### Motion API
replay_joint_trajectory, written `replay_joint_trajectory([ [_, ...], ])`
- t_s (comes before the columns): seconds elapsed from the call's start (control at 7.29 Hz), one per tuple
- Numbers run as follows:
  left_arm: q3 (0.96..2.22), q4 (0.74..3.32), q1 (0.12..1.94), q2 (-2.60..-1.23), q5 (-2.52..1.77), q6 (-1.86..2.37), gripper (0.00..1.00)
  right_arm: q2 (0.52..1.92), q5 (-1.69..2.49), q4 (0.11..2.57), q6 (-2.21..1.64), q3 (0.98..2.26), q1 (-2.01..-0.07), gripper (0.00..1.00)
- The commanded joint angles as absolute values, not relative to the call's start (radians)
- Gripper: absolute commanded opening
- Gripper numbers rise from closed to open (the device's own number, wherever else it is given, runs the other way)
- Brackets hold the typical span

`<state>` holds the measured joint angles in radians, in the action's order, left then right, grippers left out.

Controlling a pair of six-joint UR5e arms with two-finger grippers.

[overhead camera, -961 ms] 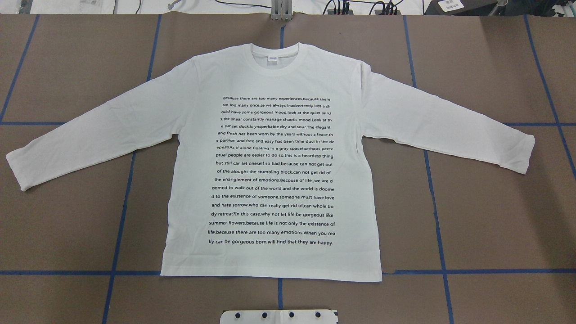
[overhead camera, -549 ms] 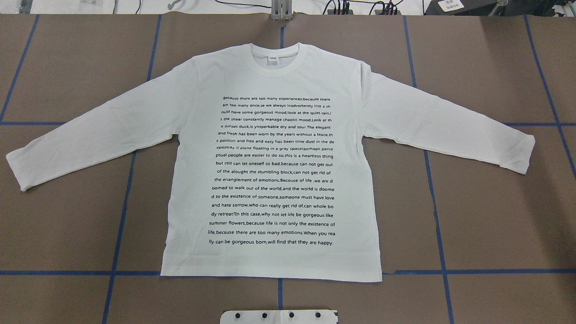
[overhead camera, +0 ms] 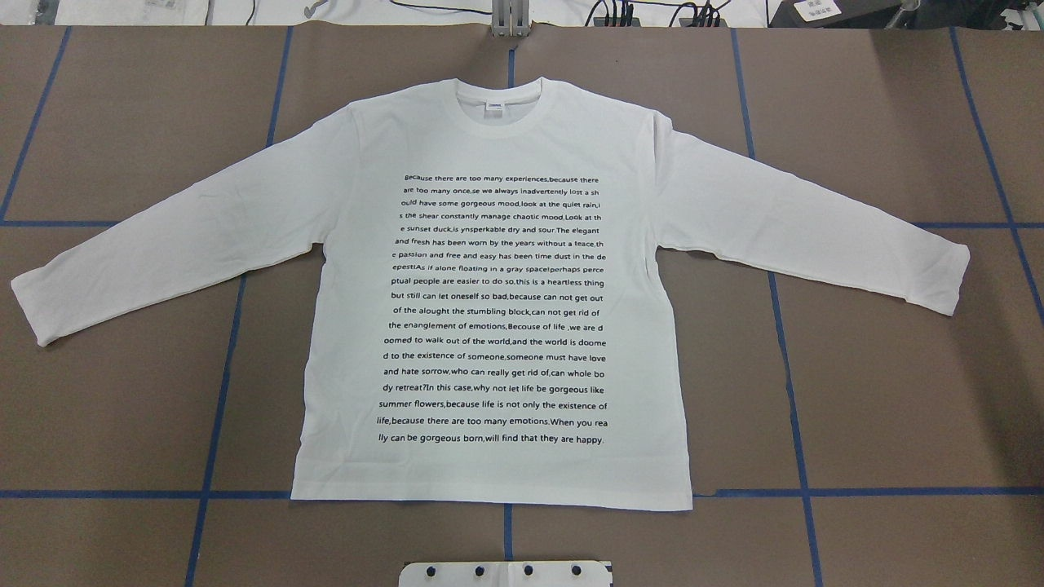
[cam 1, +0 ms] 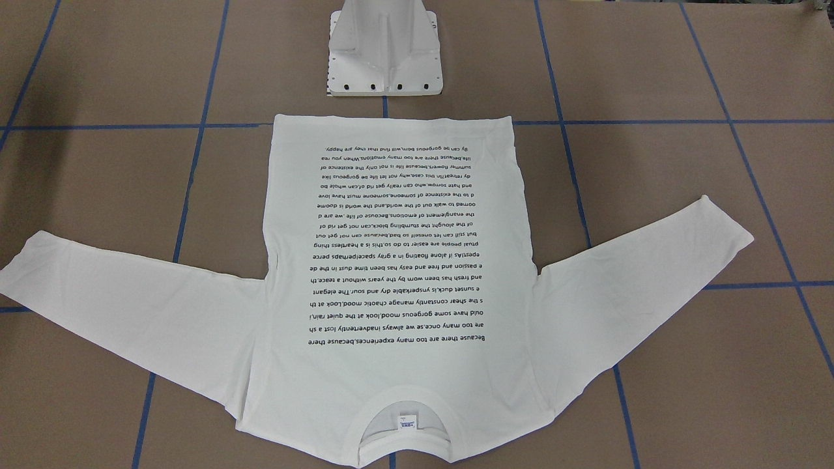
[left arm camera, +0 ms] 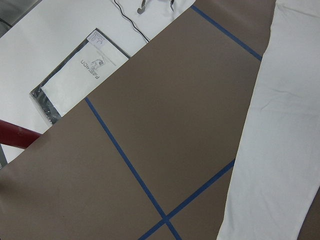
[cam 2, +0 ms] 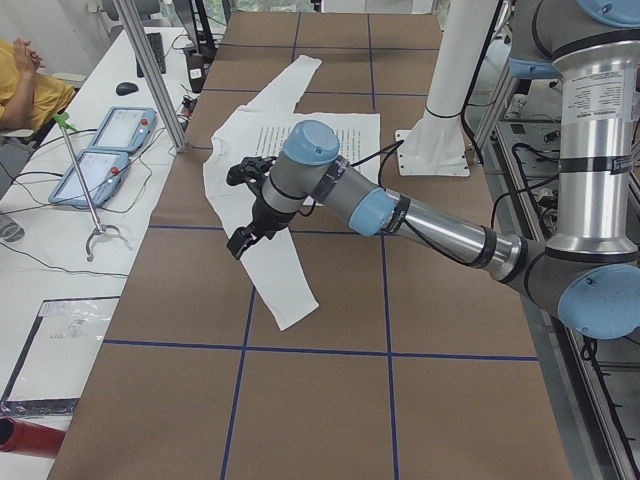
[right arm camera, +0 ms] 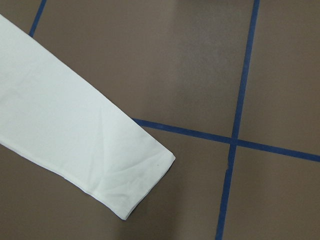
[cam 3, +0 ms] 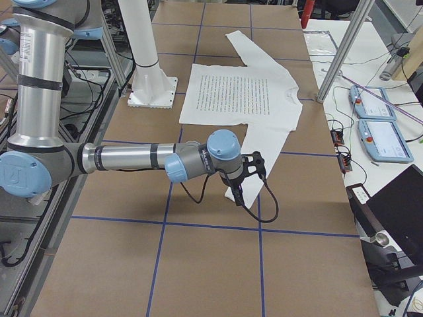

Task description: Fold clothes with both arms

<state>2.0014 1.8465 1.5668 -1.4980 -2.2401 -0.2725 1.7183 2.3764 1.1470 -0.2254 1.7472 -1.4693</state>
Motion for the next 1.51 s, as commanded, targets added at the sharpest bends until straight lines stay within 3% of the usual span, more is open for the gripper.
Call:
replay_joint_trajectory([
  [0.0, 2.005, 1.850, 1.568, -1.497, -2.241, -0.273, 1.00, 1.715, 2.254, 0.781, -0.572, 1.598, -1.312, 0.98],
  [0.27, 2.005, 1.850, 1.568, -1.497, -2.241, -0.272, 1.00, 1.718, 2.217, 0.620, -0.725, 1.514, -1.243, 0.91],
  [1.37, 2.005, 1.852, 1.569, -1.497, -2.240, -0.281, 1.00, 1.704, 2.068, 0.612, -0.741, 1.473, -1.036, 0.85],
])
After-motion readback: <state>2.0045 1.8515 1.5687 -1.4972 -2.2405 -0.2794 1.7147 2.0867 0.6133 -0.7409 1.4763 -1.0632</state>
